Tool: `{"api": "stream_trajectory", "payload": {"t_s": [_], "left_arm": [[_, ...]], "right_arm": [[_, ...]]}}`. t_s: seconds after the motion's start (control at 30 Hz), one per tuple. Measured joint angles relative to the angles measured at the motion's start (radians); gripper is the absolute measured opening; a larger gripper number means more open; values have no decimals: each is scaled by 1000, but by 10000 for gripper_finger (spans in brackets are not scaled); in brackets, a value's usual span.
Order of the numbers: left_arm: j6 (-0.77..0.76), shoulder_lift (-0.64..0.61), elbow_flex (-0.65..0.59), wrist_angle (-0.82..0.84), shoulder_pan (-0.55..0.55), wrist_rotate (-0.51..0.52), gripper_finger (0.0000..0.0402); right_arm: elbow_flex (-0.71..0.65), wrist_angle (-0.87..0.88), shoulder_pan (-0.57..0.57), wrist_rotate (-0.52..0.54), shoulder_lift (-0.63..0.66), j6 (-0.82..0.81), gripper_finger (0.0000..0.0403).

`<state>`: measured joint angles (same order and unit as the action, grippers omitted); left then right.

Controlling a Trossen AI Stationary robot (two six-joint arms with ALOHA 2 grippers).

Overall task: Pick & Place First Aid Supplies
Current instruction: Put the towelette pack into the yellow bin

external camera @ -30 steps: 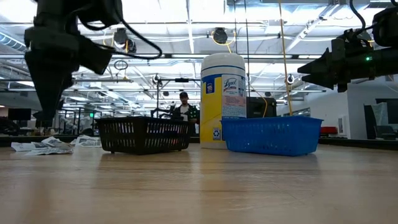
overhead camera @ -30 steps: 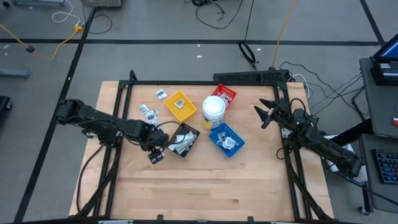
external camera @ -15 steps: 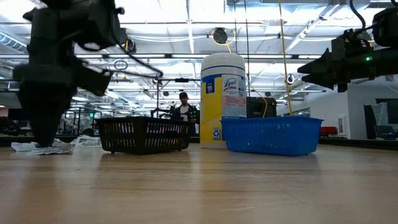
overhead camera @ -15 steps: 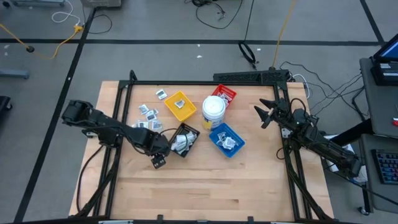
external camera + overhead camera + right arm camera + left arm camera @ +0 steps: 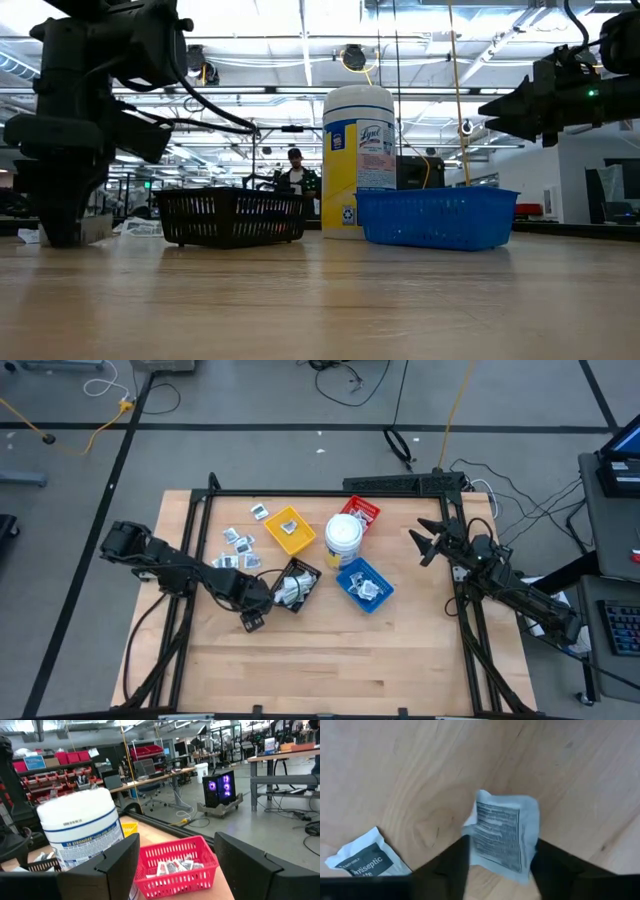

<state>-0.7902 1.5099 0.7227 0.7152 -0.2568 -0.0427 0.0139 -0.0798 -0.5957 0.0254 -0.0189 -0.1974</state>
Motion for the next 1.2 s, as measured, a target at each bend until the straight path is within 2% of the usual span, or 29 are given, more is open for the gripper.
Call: {"api": "stream_trajectory", "payload": {"t_s": [0.23,0.3,0.57,0.83,0.97,1.2], "left_arm": [[-9,-27,-3,25,12,-30,33],[-4,-61,-3,43,25,-44,12],[55,-220,25,215,68,-110,5],[72,-362,64,332,64,-115,3],[94,-365,103,398,82,-116,3],[224,-273,257,470,291,-109,1]], "right_arm": [[0,2,0,0,0,0,254],[0,2,0,0,0,0,254],[0,2,0,0,0,0,254],[0,1,0,0,0,0,254],[0,1,0,0,0,0,254],[0,1,0,0,0,0,254]]}}
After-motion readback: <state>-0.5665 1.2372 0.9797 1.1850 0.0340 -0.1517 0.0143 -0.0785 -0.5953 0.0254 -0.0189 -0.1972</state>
